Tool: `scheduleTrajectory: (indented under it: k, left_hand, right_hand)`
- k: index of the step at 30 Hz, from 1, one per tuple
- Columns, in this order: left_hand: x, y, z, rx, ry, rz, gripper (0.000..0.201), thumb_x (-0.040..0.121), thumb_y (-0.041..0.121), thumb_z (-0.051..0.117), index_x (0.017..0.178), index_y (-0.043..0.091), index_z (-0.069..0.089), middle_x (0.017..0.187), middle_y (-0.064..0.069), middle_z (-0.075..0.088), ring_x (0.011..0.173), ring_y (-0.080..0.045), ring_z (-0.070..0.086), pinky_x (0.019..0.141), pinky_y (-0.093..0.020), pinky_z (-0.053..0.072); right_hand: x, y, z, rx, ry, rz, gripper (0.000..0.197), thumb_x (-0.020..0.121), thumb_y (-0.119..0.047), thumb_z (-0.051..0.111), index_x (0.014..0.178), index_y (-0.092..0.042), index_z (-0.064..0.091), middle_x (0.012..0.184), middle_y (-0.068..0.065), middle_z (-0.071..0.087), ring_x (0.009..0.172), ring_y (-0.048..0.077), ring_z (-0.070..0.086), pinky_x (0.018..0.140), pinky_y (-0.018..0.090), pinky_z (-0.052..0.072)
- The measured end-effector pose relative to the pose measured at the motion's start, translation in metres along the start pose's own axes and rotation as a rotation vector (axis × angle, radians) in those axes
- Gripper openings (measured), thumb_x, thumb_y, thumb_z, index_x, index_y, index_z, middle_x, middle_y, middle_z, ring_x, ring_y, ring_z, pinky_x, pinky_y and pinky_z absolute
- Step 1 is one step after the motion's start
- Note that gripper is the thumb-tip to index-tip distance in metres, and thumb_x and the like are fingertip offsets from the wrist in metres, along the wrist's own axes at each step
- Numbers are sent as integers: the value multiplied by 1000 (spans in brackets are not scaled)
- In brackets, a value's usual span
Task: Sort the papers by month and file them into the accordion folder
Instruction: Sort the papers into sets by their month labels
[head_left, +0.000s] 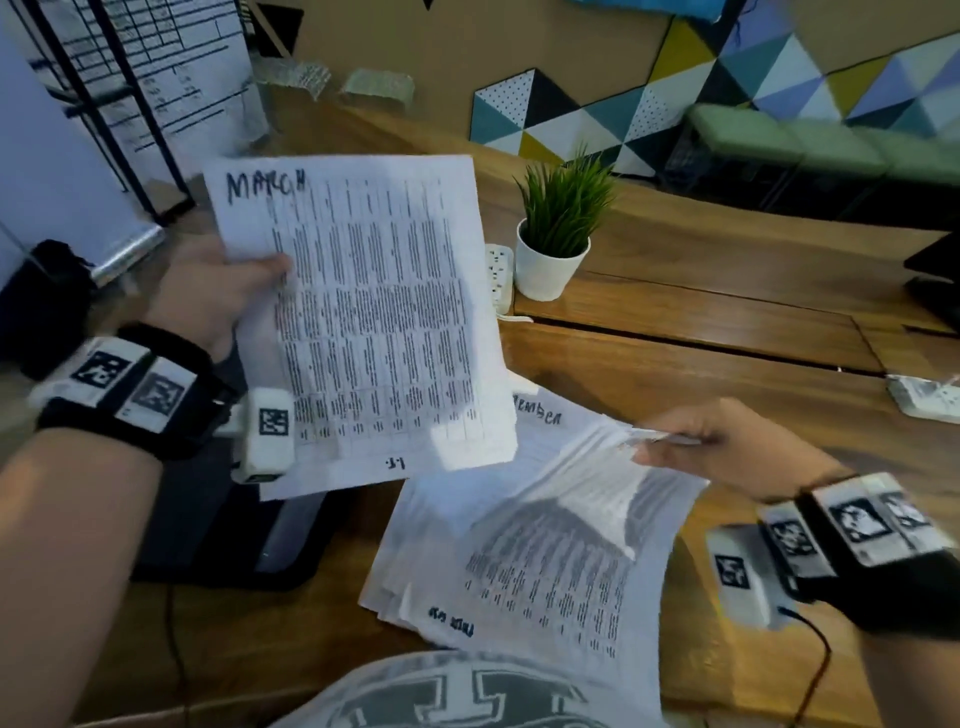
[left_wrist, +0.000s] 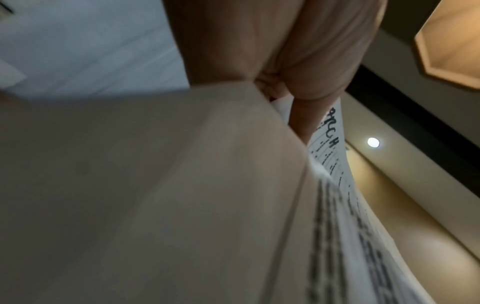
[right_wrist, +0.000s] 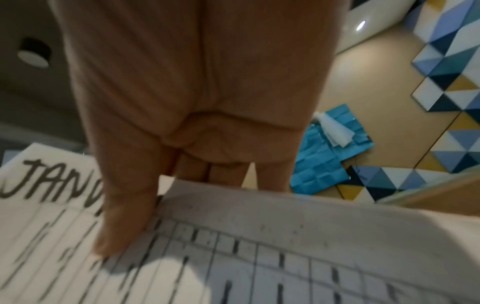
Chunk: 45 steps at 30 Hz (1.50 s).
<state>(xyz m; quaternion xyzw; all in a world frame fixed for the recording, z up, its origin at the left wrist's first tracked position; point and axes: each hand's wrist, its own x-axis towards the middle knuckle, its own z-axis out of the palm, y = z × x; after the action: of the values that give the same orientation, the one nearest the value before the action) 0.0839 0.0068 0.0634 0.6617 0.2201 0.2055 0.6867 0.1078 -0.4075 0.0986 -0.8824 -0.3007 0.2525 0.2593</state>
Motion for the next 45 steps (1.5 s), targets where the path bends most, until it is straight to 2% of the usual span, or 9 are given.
scheduleTrajectory:
  k: [5,8,13,19,24,29,33,39,45]
  left_hand:
    - [-32,-50,51,77,-238,-123,23,87,-1,60,110,0,62,95,-4,71,88,-22,68,76,-34,57]
    - [-51,-80,84,104,-352,-243,25,87,-3,60,111,1,63,81,5,74,79,-14,70,68,-27,58]
    - [-80,-112,122,265,-512,-284,30,83,-1,65,110,10,60,108,-6,66,92,-11,67,85,-29,54]
    - [-78,-155,123,263,-443,-342,92,69,5,79,143,22,28,129,-6,54,114,-26,55,99,-47,45]
    - [-81,-150,117,335,-463,-317,52,86,-7,55,133,7,38,129,-13,54,102,-19,57,93,-35,46]
    - [-84,-141,115,215,-392,-382,23,99,22,47,121,26,42,111,5,58,86,-3,58,65,-18,45]
    - [-89,-139,111,63,-430,-439,50,85,38,66,125,23,41,116,-3,62,104,-19,63,91,-40,51]
    - [-98,-141,112,317,-561,-201,32,91,6,57,116,26,63,112,7,68,108,-8,60,100,-40,47]
    - [-109,-122,97,343,-763,-136,17,85,37,65,96,26,70,82,9,68,79,-6,61,76,-29,49]
  right_hand:
    - [-46,-23,-44,216,-110,-22,32,81,-8,61,74,-36,74,84,-12,73,80,0,68,69,10,50]
    - [-42,-32,-60,221,-130,-34,31,81,-5,58,86,-30,75,88,-7,74,85,6,69,74,17,53]
    - [17,-18,-60,35,-131,62,29,78,-34,62,104,-20,69,108,-8,69,103,12,64,95,37,48]
    - [96,20,17,-192,-83,259,14,86,-17,61,99,-24,61,114,-4,61,105,17,57,92,36,46]
    - [113,34,47,-107,44,263,19,87,-17,61,106,-20,64,120,1,62,104,20,60,86,29,48]
    - [114,22,67,-68,182,114,27,92,-13,53,118,-16,62,119,4,63,109,21,58,84,19,39]
    - [115,30,86,47,246,168,32,90,-11,56,122,-17,54,112,8,62,101,21,59,75,19,40]
    - [121,22,78,-47,221,65,76,78,-24,71,141,-24,28,140,-2,41,129,15,36,108,30,29]
    - [113,28,74,-291,-2,-48,17,88,-17,56,98,-14,69,94,6,69,89,23,63,76,33,50]
